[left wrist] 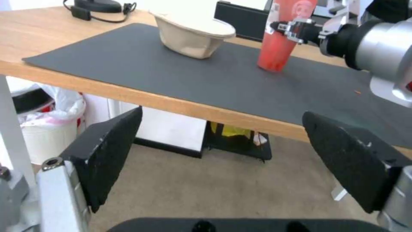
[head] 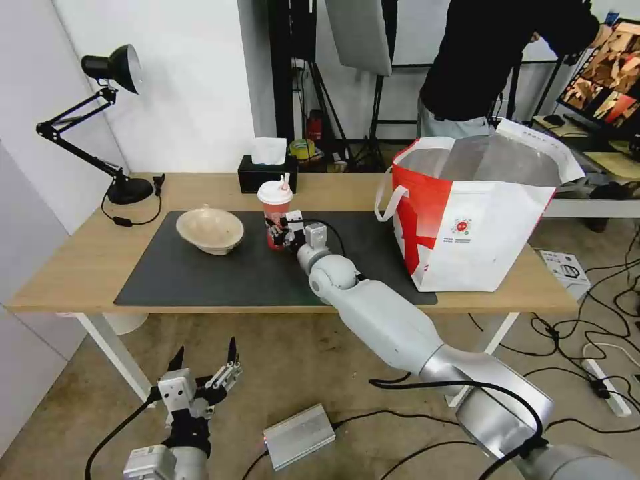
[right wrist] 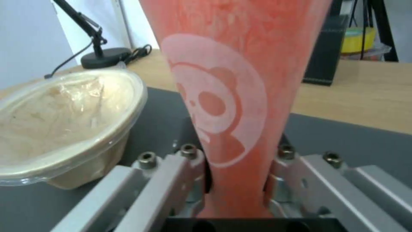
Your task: Pick up the trash from the table and place it into the takeout bag.
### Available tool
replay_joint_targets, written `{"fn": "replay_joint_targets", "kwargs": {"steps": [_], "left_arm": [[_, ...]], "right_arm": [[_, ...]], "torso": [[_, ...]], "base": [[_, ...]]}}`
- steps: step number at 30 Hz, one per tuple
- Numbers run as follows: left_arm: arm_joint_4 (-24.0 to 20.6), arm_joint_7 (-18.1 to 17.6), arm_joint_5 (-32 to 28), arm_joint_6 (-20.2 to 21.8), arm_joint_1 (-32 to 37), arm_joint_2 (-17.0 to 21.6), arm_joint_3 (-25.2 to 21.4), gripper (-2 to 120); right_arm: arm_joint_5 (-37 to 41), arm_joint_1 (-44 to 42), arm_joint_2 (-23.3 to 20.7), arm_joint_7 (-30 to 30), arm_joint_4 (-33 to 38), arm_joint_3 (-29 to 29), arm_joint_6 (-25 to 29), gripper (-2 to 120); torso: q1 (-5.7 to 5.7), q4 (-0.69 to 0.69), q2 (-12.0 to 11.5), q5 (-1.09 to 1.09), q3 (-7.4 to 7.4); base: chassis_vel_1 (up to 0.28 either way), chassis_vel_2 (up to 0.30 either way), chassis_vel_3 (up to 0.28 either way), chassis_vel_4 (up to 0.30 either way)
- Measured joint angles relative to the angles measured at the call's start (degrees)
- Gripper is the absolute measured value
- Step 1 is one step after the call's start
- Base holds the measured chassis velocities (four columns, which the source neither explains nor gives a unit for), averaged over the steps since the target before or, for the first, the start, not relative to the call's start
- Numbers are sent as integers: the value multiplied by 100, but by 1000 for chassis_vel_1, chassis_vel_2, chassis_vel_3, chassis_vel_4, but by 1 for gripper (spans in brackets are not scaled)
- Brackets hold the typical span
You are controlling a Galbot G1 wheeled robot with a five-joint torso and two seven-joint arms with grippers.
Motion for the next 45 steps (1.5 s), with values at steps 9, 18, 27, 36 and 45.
{"fn": "replay_joint_targets", "kwargs": {"steps": [9, 18, 27, 36, 45], "left_arm": [[-12, -2, 4, 0, -20, 2, 46, 100], [-7, -4, 26, 4, -11, 4, 94, 100], [-5, -7, 38, 3, -12, 4, 121, 100], [-21, -11, 55, -6, -8, 3, 148, 100], [-34, -16, 82, -9, -15, 0, 176, 100]], "right_arm": [[-61, -134, -270, 136, 573, 19, -58, 4], [-158, -240, -822, 303, 1545, 55, -140, 4], [-168, -382, -1030, 411, 2105, 105, -245, 4], [-7, -361, -1381, 565, 2764, 139, -345, 4], [410, -169, -1916, 602, 3437, 274, -531, 4]], "torso": [[0, 0, 0, 0, 0], [0, -1, 0, 0, 0], [0, 0, 0, 0, 1], [0, 0, 0, 0, 1], [0, 0, 0, 0, 1]], "base": [[0, 0, 0, 0], [0, 0, 0, 0], [0, 0, 0, 0], [0, 0, 0, 0], [0, 0, 0, 0]]}}
